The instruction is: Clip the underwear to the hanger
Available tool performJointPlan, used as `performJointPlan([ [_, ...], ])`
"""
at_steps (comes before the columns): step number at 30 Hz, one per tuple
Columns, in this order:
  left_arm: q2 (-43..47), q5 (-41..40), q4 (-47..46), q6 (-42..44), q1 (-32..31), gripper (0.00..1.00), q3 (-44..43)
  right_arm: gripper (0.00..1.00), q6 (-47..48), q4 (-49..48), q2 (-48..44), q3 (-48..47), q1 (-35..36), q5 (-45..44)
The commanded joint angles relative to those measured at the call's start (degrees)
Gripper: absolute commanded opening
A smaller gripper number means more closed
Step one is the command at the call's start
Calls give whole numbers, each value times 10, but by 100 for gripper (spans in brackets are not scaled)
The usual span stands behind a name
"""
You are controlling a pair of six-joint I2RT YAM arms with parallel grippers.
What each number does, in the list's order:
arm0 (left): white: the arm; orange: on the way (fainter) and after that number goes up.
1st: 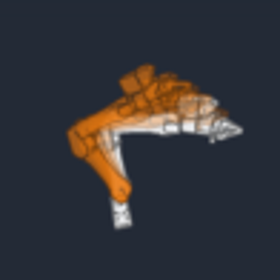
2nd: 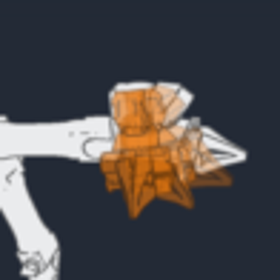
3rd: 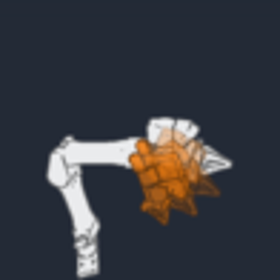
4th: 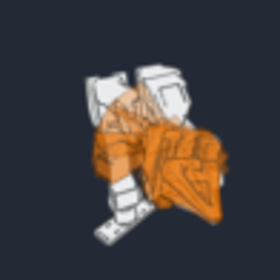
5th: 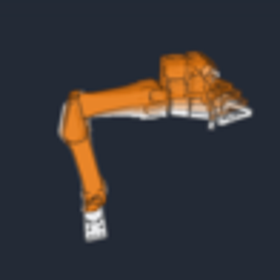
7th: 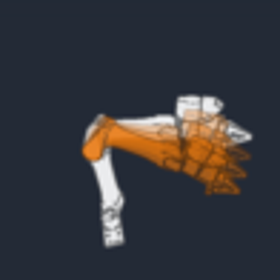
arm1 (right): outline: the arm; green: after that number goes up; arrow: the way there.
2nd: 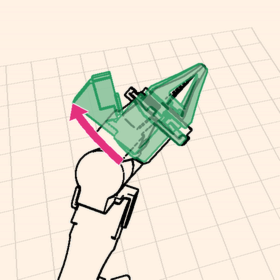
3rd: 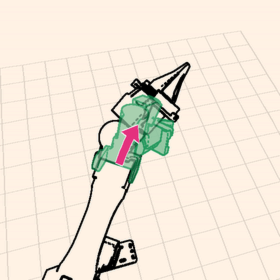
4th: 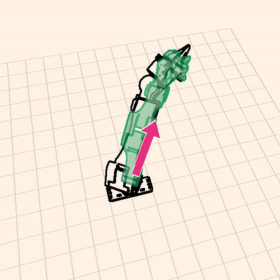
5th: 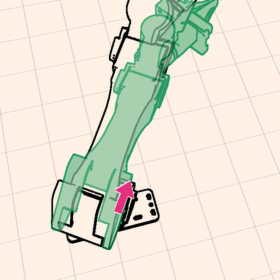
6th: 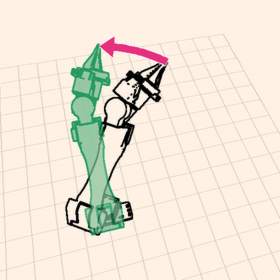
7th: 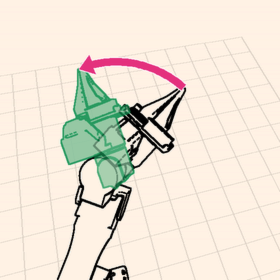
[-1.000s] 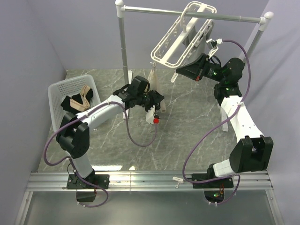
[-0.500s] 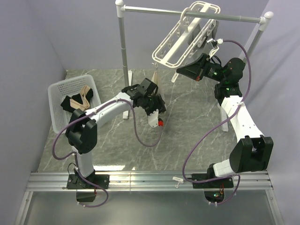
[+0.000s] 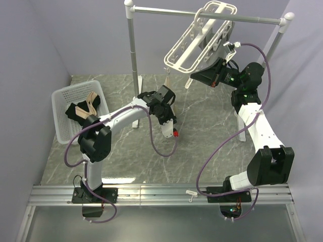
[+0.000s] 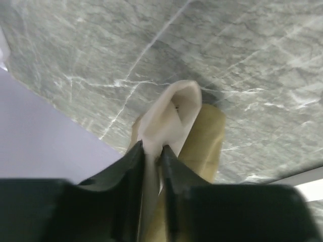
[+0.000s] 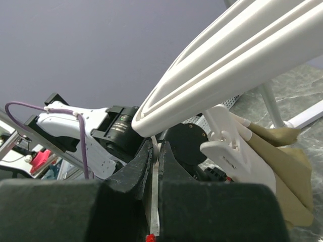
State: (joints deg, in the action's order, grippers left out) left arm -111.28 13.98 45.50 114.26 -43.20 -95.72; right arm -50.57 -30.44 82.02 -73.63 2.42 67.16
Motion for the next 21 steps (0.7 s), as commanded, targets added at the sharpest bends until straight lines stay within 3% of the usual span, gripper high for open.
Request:
performJointPlan([
  [1, 5, 39, 26, 54, -7, 17, -38, 0, -1, -19, 0, 3, -6, 7],
  [2, 5, 45, 32, 49, -8, 7, -52, 0, -1, -19, 0, 4, -7, 6],
  [4, 4, 63, 55, 25, -8, 1, -68, 0, -2, -19, 1, 3, -8, 6],
  [9, -14, 101, 157, -39, -10, 0, -162, 0, -5, -24, 0, 7, -8, 3],
  [14, -42, 151, 235, -164, -10, 0, -276, 0, -4, -24, -3, 9, -12, 3],
  [18, -34, 191, 232, -267, -4, 0, -300, 0, 8, -13, -5, 9, -12, -2],
  [21, -4, 230, 178, -382, 4, 0, -284, 0, 20, -2, -5, 8, -13, -5],
])
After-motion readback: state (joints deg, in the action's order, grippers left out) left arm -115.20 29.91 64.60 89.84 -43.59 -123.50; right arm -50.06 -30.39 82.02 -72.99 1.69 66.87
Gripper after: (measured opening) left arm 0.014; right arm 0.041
